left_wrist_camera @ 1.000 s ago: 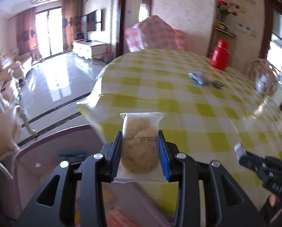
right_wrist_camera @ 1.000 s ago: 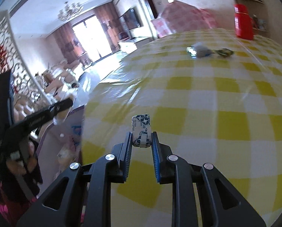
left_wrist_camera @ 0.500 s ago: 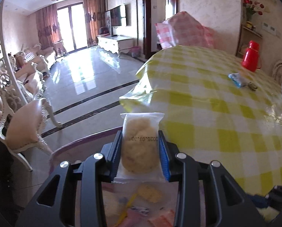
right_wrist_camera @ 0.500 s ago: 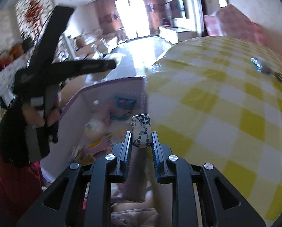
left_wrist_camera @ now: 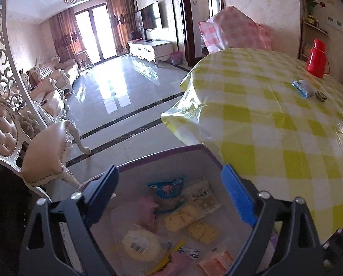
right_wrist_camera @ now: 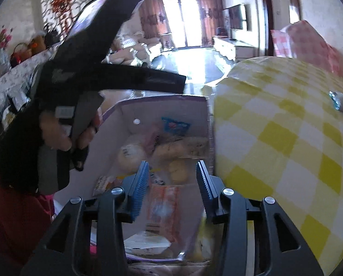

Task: Organize snacks
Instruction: 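Open both grippers to drop the bread bag and small packet into the box, then return to the table and grasp another green garlic snack packet with the right gripper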

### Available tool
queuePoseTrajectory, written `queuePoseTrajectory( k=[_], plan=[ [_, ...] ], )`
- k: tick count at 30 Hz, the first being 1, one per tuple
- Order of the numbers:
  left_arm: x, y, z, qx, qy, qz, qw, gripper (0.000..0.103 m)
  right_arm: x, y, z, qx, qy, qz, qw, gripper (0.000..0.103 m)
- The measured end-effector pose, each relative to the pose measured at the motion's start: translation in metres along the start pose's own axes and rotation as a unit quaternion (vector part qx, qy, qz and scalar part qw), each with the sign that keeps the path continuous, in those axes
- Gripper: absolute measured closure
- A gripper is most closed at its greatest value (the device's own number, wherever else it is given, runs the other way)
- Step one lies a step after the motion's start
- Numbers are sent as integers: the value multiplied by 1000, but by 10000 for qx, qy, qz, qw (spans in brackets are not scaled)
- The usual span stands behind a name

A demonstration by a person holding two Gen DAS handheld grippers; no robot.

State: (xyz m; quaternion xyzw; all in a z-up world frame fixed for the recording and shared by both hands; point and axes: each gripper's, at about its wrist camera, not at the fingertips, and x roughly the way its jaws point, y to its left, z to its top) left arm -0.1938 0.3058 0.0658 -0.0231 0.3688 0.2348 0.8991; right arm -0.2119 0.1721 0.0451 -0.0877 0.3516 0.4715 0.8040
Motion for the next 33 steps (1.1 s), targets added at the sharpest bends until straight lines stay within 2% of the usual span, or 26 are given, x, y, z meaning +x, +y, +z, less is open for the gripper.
queuePoseTrajectory(
  k=[6,8,10,13,15,16,19,22,24,26,28,30,33],
  plan=[
    [2,-15,0,202,46,89,9997,6,-22,-42,-1,505,-158,-312,9981,42],
    [-1,-23,2,239,70,126,9996,5,-35,-60,0,675,-287,-417,9964,33],
    [-4,-31,5,149,76,2,9999,5,-50,-79,-3,875,-467,-659,9929,26],
    [-13,-57,14,-55,198,-784,9967,2,-73,-121,-12,1434,-747,-1290,9784,16],
    [-18,-85,26,-50,317,-1532,9877,2,-87,-157,-22,1976,-832,-1746,9610,15],
    [-17,-104,35,-64,434,-1909,9806,2,-91,-170,-26,2166,-833,-1802,9559,15],
    [-5,-151,65,-230,599,-2379,9692,2,-106,-213,-43,2906,-833,-1937,9333,15],
    [21,-201,94,-467,585,-2332,9695,2,-117,-244,-53,3299,-793,-1911,9211,15],
    [44,-229,106,-619,529,-2259,9707,2,-124,-259,-53,3365,-772,-2249,9112,15],
    [80,-257,112,-932,570,-2004,9736,2,-127,-272,-53,3416,-719,-2523,9025,15],
    [110,-272,114,-1181,735,-1844,9730,2,-127,-291,-49,3483,-643,-2803,8922,15],
    [141,-282,114,-1601,832,-1900,9651,2,-126,-315,-42,3451,-603,-2963,8885,15],
    [153,-280,124,-2145,431,-1634,9620,2,-117,-355,-24,3136,-511,-3287,8894,15]
  ],
)
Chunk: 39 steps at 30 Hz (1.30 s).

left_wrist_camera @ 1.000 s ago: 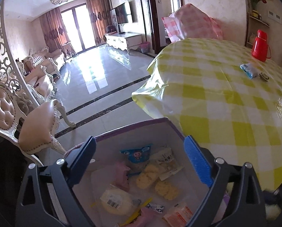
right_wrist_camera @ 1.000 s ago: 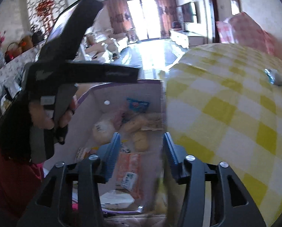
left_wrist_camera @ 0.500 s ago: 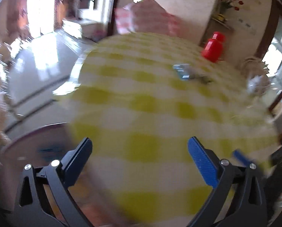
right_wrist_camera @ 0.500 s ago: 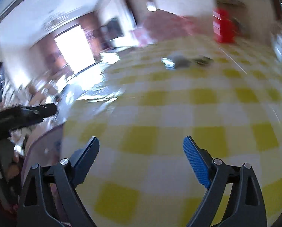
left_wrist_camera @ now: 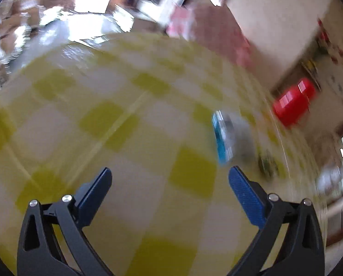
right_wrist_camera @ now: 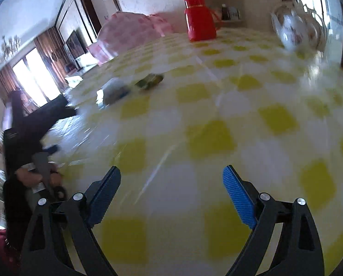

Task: Organize snacks
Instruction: 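Return to the table and grasp another green garlic snack packet with the right gripper, then grasp the clear grain bag with blue edge with the left gripper while the right holds the garlic packet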

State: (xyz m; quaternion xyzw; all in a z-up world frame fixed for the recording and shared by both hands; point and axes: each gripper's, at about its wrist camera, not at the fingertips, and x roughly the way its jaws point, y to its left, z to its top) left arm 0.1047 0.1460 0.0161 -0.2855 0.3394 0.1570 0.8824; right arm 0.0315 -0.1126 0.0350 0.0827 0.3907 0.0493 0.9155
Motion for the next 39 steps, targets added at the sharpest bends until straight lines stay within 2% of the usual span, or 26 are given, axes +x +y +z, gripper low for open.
queuePoseTrajectory(
  k=[2,5,7,9,11,13,15,17,20,23,24,25,26,28,31,34,37,39],
  plan=[
    [6,3,9,-466,-122,-293,9984,2,27,1,26,-227,0,-70,9997,15],
    [22,10,20,-870,-213,-374,9953,2,69,7,59,-419,173,1,9990,15],
    [24,20,27,-1248,-333,-666,9894,2,90,17,75,-627,249,47,9977,15],
    [27,24,33,-1214,-348,-600,9902,2,114,28,94,-795,343,86,9962,15],
    [24,31,36,-1346,-491,-631,9877,2,129,31,108,-536,424,300,9972,15],
    [22,36,37,-1447,-586,-544,9862,2,143,28,121,19,520,510,9973,15],
    [20,37,35,-1425,-556,-478,9871,2,157,25,129,731,571,454,9946,15],
    [21,33,35,-1343,-503,-431,9887,2,165,33,136,832,524,280,9948,16],
    [22,30,35,-1271,-459,-434,9899,2,174,55,140,541,598,-263,9964,17],
    [26,26,37,-1173,-411,-418,9914,2,181,75,138,-186,716,-624,9953,24],
    [28,25,38,-1131,-387,-423,9919,2,181,77,136,-359,694,-681,9946,31],
    [29,22,38,-1040,-333,-453,9930,2,177,79,134,-548,596,-612,9948,65],
    [29,21,38,-956,-288,-483,9938,2,168,75,131,-635,531,-497,9953,68],
    [29,16,38,-815,-278,-506,9950,2,144,57,120,-582,334,-170,9976,69],
    [28,5,37,-507,-337,-464,9971,2,109,37,103,-685,101,-34,9976,69],
    [28,-13,34,-74,-313,-463,9984,2,70,12,78,-624,44,161,9979,69],
    [31,-37,27,533,-152,-519,9971,2,43,-7,52,-493,50,213,9985,69],
    [31,-55,19,1045,-177,-442,9934,2,27,-21,37,-183,39,370,9991,69]
  ],
)
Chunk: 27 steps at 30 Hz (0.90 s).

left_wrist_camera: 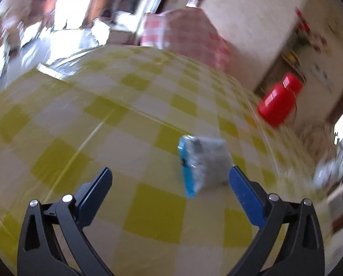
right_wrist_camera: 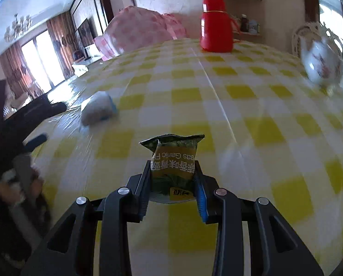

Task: Organize snacks
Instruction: 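Grasp the clear grain bag with blue edge with the left gripper while the right holds the garlic packet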

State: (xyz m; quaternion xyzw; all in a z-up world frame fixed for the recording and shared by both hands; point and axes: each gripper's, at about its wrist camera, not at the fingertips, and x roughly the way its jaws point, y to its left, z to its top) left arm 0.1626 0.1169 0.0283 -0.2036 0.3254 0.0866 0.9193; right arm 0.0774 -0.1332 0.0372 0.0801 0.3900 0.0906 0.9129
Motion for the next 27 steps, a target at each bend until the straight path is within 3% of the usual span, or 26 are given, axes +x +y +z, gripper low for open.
queuePoseTrajectory(
  k=[4,13,16,18,19,20,27],
  plan=[
    [11,-27,-5,374,125,62,9992,2,-8,-5,-4,268,-123,38,9996,69],
    [79,-61,18,140,709,625,9954,2,-2,-8,-7,406,12,289,9988,68],
    [93,-73,18,499,885,898,9908,2,-1,-8,-8,397,47,352,9986,68],
    [90,-78,15,695,884,799,9904,13,-1,-8,-8,400,53,376,9985,68],
    [88,-78,14,765,839,853,9899,36,-2,-8,-8,406,44,373,9985,68],
    [85,-80,11,872,844,607,9908,43,-2,-8,-9,425,29,359,9984,68],
    [66,-89,-3,1063,744,229,9913,44,-3,-21,-9,794,2,372,9962,68]
  ],
)
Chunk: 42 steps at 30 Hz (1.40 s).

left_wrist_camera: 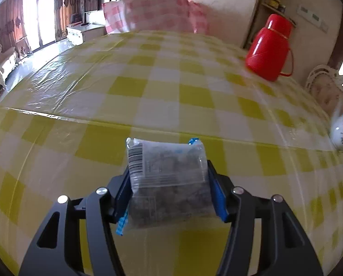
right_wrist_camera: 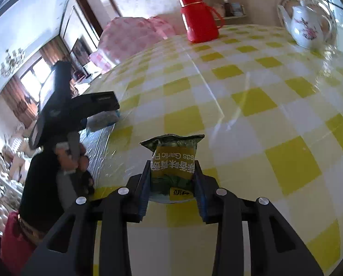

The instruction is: Organize snacks

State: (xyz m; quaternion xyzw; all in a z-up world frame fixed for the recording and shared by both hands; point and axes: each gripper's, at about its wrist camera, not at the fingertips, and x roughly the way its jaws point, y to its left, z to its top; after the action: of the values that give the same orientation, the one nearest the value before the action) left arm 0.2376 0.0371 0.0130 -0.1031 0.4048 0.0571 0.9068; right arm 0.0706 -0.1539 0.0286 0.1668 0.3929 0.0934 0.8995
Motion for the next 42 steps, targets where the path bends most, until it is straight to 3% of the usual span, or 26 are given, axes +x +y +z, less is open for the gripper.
queuePoseTrajectory(
  k=[8,15,28,39,42],
  plan=[
    [-26,-22,-32,211,-140,-199,9995,43,-2,-5,0,112,-43,63,9999,68],
    [-53,-18,-59,156,-142,-398,9990,43,-15,-10,-6,246,-188,10,9995,68],
    [-108,-23,-114,512,-185,-714,9960,42,-46,-7,-34,321,-271,-46,9991,68],
    [-134,-14,-140,598,-312,-689,9953,41,-67,-2,-60,255,-348,-222,9988,68],
    [-123,-19,-140,723,-132,-625,9953,34,-73,-1,-63,244,-465,-315,9981,68]
  ],
)
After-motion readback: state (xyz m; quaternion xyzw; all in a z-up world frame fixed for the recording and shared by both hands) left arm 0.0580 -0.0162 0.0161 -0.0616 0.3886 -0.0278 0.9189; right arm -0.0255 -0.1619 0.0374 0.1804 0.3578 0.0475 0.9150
